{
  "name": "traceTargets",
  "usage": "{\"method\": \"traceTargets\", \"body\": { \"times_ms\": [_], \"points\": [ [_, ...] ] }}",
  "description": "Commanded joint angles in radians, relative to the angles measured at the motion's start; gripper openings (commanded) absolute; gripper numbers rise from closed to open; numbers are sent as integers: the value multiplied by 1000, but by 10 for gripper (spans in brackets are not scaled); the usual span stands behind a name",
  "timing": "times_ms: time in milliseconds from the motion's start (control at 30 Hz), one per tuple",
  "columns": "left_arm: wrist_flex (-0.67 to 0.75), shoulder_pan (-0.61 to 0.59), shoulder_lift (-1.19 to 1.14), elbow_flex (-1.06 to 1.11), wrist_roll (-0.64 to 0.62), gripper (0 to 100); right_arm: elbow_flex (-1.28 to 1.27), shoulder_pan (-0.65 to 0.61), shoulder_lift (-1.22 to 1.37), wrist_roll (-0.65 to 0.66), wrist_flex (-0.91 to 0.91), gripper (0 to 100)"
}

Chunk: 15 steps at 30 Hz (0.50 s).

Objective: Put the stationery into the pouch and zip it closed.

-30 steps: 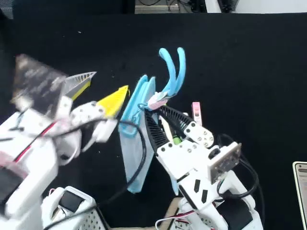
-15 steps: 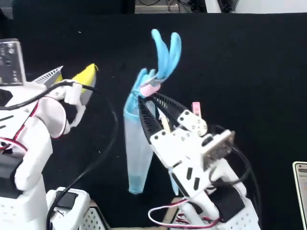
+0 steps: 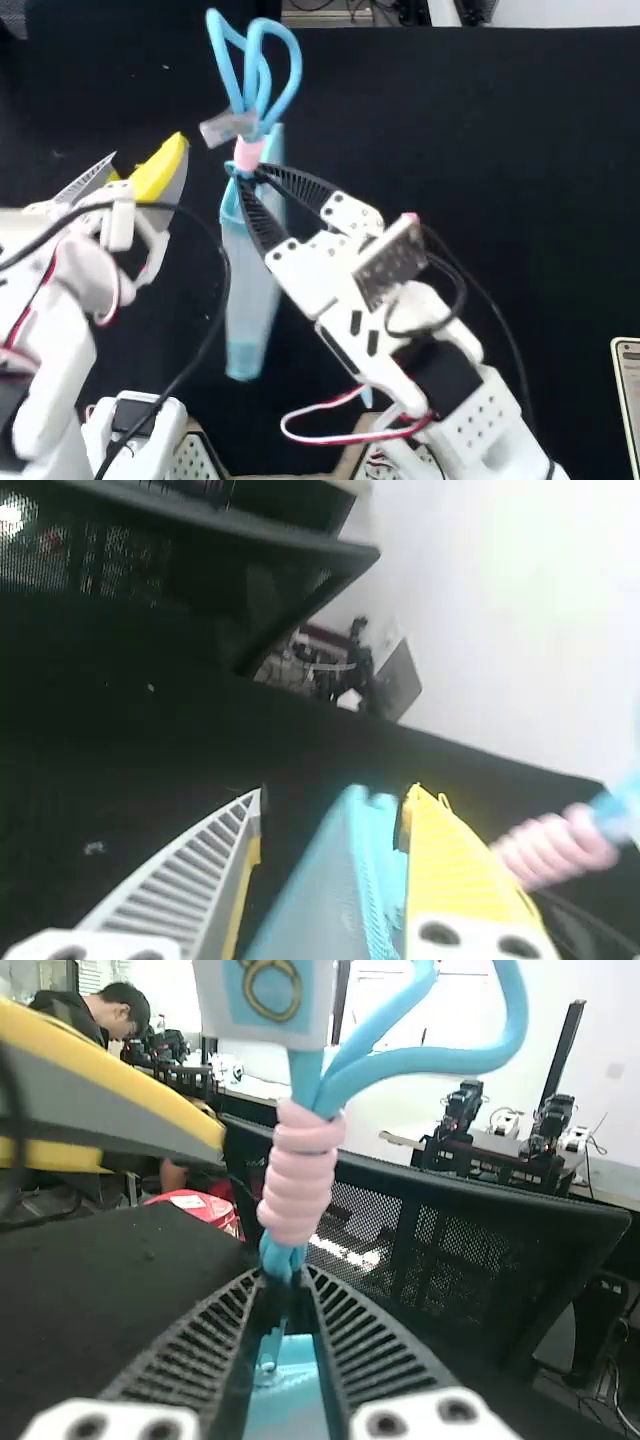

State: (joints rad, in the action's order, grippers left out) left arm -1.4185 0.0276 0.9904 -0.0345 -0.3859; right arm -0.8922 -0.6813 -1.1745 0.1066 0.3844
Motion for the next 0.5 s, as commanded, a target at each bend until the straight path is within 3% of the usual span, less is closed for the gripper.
{"method": "traceTargets", "body": {
  "times_ms": [0,300,467],
  "points": [
    [9,-8,28,45,-8,228,71,-15,8,6,-29,11],
    [43,-7,-92,97,44,228,-1,-9,4,12,-78,11],
    [-31,-1,-219,-7,52,228,-28,-15,5,12,-147,11]
  ]
}}
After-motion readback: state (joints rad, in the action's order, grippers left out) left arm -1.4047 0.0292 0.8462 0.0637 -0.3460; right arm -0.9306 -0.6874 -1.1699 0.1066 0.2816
